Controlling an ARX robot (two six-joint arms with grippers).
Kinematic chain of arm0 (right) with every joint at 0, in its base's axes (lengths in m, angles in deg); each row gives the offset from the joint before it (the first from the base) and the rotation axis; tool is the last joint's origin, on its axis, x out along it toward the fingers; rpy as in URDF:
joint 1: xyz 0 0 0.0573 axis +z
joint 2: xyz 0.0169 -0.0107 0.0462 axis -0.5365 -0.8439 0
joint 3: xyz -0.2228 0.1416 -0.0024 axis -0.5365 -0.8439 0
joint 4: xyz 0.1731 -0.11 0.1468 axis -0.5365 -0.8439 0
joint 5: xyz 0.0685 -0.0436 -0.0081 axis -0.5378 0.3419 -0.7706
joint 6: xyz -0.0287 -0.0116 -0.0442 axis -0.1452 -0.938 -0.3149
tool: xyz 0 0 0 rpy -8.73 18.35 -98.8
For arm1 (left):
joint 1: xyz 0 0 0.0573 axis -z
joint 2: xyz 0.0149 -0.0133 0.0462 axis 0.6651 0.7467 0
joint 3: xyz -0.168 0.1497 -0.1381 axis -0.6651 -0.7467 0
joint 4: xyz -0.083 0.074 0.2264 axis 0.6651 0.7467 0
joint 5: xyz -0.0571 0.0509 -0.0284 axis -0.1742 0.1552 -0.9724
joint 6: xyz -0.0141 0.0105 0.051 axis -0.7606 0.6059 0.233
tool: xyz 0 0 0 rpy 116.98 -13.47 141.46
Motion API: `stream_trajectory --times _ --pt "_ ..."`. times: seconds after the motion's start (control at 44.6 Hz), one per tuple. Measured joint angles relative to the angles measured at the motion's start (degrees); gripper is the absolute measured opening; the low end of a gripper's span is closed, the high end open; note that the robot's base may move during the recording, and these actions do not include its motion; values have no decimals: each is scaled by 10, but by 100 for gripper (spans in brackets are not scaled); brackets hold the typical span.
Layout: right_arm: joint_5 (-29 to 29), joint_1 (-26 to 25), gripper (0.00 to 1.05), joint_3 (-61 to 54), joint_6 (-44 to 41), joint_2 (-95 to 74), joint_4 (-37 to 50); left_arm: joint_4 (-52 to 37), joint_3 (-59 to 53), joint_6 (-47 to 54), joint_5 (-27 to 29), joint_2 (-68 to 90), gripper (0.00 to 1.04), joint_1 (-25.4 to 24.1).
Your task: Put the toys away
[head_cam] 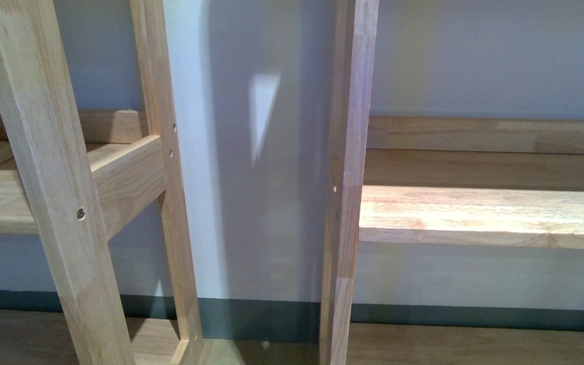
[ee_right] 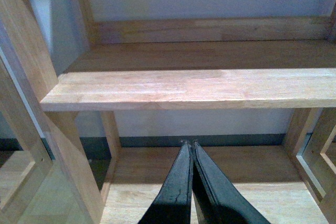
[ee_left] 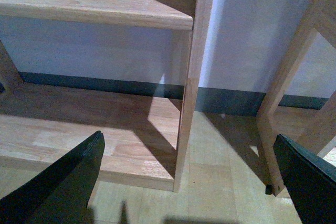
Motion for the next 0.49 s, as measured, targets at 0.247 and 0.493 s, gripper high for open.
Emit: stream_trajectory --times 0.247,0.493 --pt "0 0 3 -35 0 23 11 0 0 0 0 0 99 0" --pt "0 0 3 -61 0 42 18 0 0 0 0 0 99 0"
